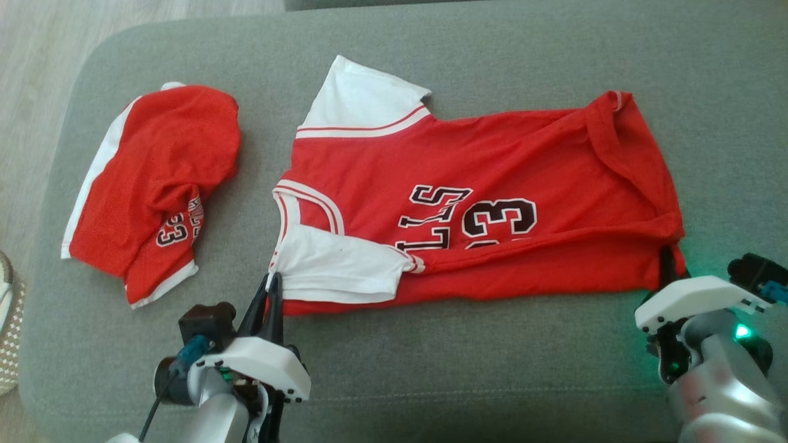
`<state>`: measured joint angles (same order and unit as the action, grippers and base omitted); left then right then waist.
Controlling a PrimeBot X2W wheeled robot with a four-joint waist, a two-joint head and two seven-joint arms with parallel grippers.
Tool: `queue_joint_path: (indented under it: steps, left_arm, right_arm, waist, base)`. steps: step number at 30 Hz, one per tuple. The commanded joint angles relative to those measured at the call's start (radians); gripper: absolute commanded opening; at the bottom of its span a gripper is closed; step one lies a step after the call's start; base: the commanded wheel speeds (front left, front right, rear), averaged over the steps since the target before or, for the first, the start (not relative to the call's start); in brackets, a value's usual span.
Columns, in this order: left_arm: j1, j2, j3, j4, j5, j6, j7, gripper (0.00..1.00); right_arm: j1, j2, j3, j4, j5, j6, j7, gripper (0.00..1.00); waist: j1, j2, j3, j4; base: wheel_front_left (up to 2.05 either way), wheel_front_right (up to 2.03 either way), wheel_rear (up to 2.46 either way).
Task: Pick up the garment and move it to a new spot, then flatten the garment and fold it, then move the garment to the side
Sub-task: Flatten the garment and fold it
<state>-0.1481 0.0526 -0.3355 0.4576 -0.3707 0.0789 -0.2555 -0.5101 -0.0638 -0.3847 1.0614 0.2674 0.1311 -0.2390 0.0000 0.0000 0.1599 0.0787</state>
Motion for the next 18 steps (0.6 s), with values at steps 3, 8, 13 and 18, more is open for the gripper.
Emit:
queue_joint_path:
  steps: [3, 8, 13, 18]
  left_arm:
    - [-0.022, 0.004, 0.038, -0.011, 0.014, 0.000, -0.006, 0.00]
    - [0.010, 0.004, 0.043, 0.007, 0.025, -0.007, -0.006, 0.00]
    - [0.062, 0.007, 0.048, 0.011, 0.029, -0.014, -0.006, 0.00]
    - [0.122, 0.010, 0.055, 0.010, 0.017, -0.020, -0.006, 0.00]
  right_arm:
    - [-0.003, 0.014, 0.015, 0.024, -0.046, 0.000, -0.010, 0.00]
    - [0.025, 0.014, -0.035, 0.018, -0.111, 0.000, -0.015, 0.00]
    - [0.080, 0.014, -0.081, -0.019, -0.185, 0.000, 0.043, 0.00]
    - [0.134, 0.014, -0.090, -0.078, -0.199, 0.000, 0.132, 0.00]
  waist:
    - [0.0000, 0.0000, -0.021, -0.010]
    - [0.0000, 0.0000, -0.063, -0.021]
    - [0.0000, 0.0000, -0.115, -0.028]
    - [0.0000, 0.0000, -0.152, -0.031]
  base:
    - [0.00, 0.00, 0.00]
    - [0.00, 0.00, 0.00]
    - [0.00, 0.00, 0.00]
    - [0.00, 0.00, 0.00]
